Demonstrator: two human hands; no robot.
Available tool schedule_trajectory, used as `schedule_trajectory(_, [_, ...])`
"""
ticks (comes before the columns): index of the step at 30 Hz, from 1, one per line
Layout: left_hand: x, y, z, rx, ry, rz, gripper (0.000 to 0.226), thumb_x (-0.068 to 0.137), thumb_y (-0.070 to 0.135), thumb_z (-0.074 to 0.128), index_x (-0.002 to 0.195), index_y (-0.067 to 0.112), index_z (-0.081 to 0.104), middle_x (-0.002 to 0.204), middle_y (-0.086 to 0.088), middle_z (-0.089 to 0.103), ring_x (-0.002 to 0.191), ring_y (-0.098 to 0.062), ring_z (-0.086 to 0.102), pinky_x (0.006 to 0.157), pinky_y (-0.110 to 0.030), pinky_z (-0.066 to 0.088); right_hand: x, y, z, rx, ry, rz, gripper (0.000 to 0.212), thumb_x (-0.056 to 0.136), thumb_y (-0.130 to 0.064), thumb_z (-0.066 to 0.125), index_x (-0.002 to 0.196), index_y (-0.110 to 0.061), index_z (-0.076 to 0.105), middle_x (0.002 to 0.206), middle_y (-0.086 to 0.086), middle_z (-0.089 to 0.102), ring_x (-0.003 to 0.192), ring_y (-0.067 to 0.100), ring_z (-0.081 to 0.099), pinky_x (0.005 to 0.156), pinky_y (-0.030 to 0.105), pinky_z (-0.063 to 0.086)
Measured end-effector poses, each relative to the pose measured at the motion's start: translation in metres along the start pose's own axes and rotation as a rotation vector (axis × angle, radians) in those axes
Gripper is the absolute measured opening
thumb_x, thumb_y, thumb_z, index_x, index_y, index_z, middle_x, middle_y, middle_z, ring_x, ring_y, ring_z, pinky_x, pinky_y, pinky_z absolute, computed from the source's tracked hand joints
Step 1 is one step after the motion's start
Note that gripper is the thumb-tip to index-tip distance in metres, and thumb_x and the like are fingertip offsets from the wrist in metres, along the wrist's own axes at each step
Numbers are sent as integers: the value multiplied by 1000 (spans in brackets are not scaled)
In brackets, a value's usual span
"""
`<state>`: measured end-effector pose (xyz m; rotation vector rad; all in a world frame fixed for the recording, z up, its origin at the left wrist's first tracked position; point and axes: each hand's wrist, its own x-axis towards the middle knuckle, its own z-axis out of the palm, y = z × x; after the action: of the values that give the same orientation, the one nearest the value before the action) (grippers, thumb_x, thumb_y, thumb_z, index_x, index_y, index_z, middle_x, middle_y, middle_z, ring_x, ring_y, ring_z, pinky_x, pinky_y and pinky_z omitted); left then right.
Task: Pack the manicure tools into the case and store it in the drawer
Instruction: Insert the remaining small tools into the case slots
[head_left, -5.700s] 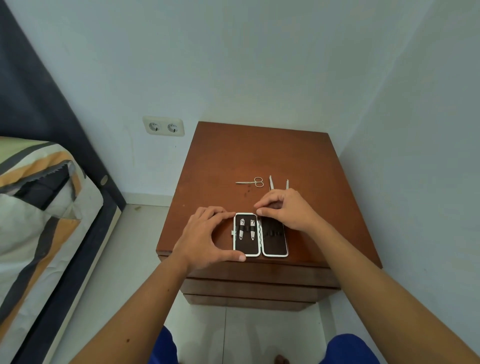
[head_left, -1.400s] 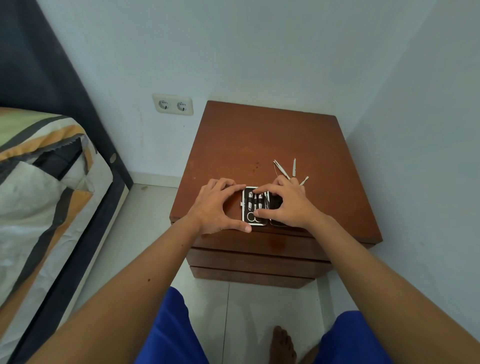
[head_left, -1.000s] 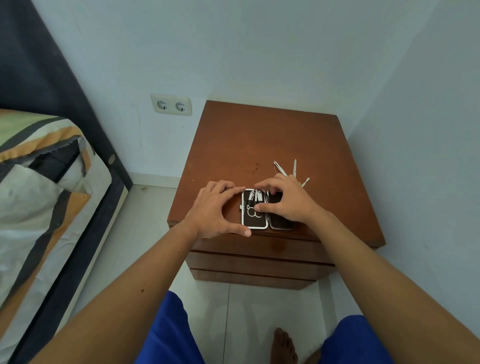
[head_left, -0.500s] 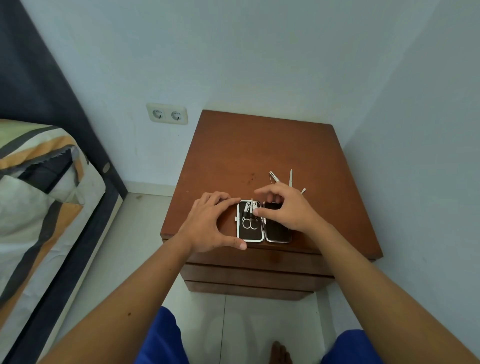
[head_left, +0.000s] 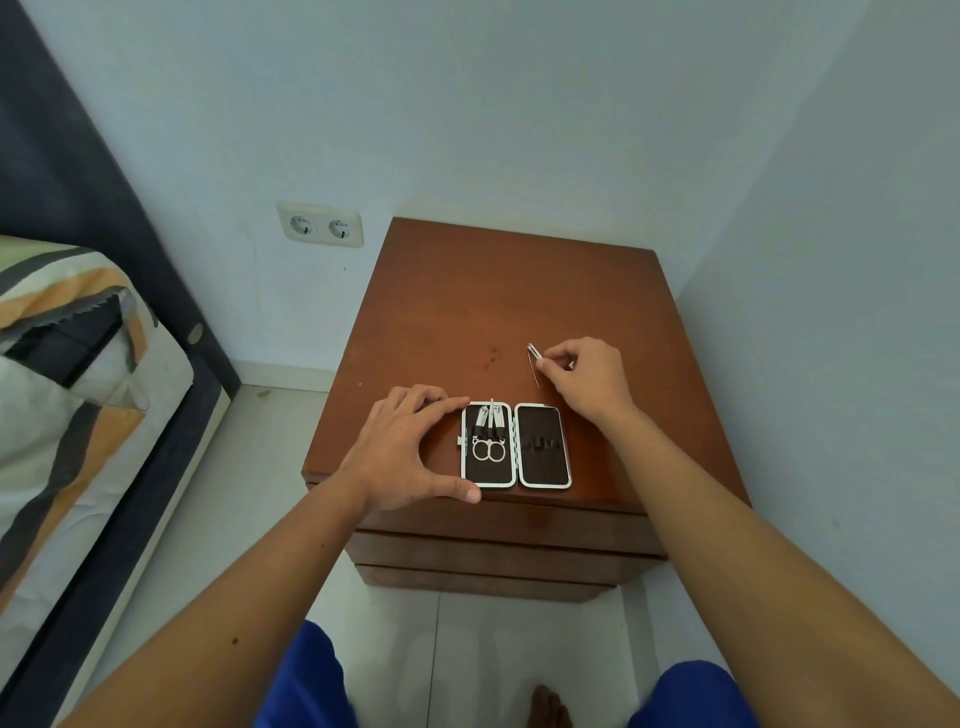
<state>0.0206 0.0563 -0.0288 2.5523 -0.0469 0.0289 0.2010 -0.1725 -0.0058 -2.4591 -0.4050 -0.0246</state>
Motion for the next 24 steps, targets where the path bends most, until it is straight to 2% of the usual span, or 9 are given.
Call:
schedule_trajectory(2, [0, 0, 0, 4, -2, 1, 123, 51, 99, 65, 156, 41, 38, 145, 18, 38, 134, -6, 28, 111, -30, 22, 1, -1, 0, -16, 6, 10, 13, 92, -31, 77, 101, -25, 85, 96, -3, 80, 96, 18, 68, 92, 32, 52])
schedule_trajectory(4, [-1, 1, 0, 6, -2, 1, 123, 50, 100, 64, 155, 41, 38, 145, 18, 39, 134, -6, 28, 112, -31, 23, 0, -2, 0, -11, 9, 26, 11, 92, -29, 77, 98, -25, 85, 93, -4, 79, 97, 18, 69, 89, 30, 52])
schedule_trajectory(9, [-1, 1, -1, -8, 4, 1, 121, 51, 97, 68, 155, 41, 39, 144, 18, 39, 134, -6, 28, 114, -33, 25, -3, -4, -7, 112, 55, 96, 4, 88, -33, 81, 85, -32, 81, 74, -20, 67, 81, 10, 64, 81, 29, 51])
schedule_trajectory(13, [-1, 1, -1, -5, 3, -2, 121, 51, 98, 67, 155, 41, 39, 146, 18, 39, 134, -7, 28, 113, -33, 26, -11, -7, -15, 284, 39, 95, 10, 86, -30, 84, 78, -31, 78, 75, -15, 73, 74, 8, 65, 75, 25, 49])
schedule_trajectory(15, [-1, 2, -1, -6, 0, -6, 122, 51, 98, 66, 155, 41, 39, 146, 17, 39, 134, -7, 28, 114, -33, 26, -17, -7, -18, 435, -55, 103, 9, 85, -22, 87, 88, -26, 79, 76, -9, 76, 67, 9, 65, 74, 30, 53])
schedule_trajectory(19, [-1, 3, -1, 11, 8, 5, 122, 50, 98, 66, 155, 40, 40, 145, 16, 40, 134, -7, 28, 110, -29, 22, -29, -6, -25, 561, -229, 37, 39, 91, -5, 79, 124, -24, 72, 80, -1, 75, 66, 13, 68, 67, 28, 53])
schedule_trajectory(24, [-1, 4, -1, 20, 13, 2, 122, 48, 98, 66, 154, 41, 41, 145, 16, 41, 135, -9, 30, 110, -30, 23, -39, 2, -25, 597, -260, 24, 34, 91, -3, 79, 119, -21, 75, 78, 3, 75, 67, 18, 69, 69, 30, 55])
